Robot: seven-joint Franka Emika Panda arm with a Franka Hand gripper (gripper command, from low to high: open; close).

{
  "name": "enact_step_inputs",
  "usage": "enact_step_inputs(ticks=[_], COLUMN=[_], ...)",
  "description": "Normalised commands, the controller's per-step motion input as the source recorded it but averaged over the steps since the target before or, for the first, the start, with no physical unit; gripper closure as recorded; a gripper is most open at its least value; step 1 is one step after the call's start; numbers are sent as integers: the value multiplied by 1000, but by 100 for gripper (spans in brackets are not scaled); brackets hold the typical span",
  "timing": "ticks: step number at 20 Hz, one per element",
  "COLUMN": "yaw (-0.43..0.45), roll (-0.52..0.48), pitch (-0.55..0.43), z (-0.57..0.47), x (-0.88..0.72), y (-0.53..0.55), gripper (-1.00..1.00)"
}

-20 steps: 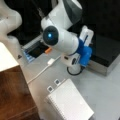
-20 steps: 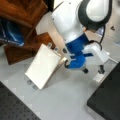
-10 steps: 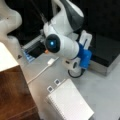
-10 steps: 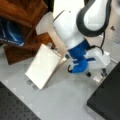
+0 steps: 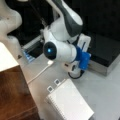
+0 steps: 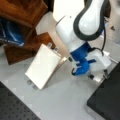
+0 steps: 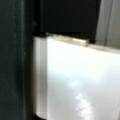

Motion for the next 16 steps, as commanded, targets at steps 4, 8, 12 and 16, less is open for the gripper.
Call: enact_step_inputs(ticks=[4, 8, 12, 16], yaw=[-82, -76, -72, -78], roll=[208, 192, 183, 175], pitch=[-92, -74, -64, -74], z=[-89, -79, -57, -59], x=[-109, -88, -70, -64], y=[51, 38, 14, -24], gripper=[-100, 100, 100, 100])
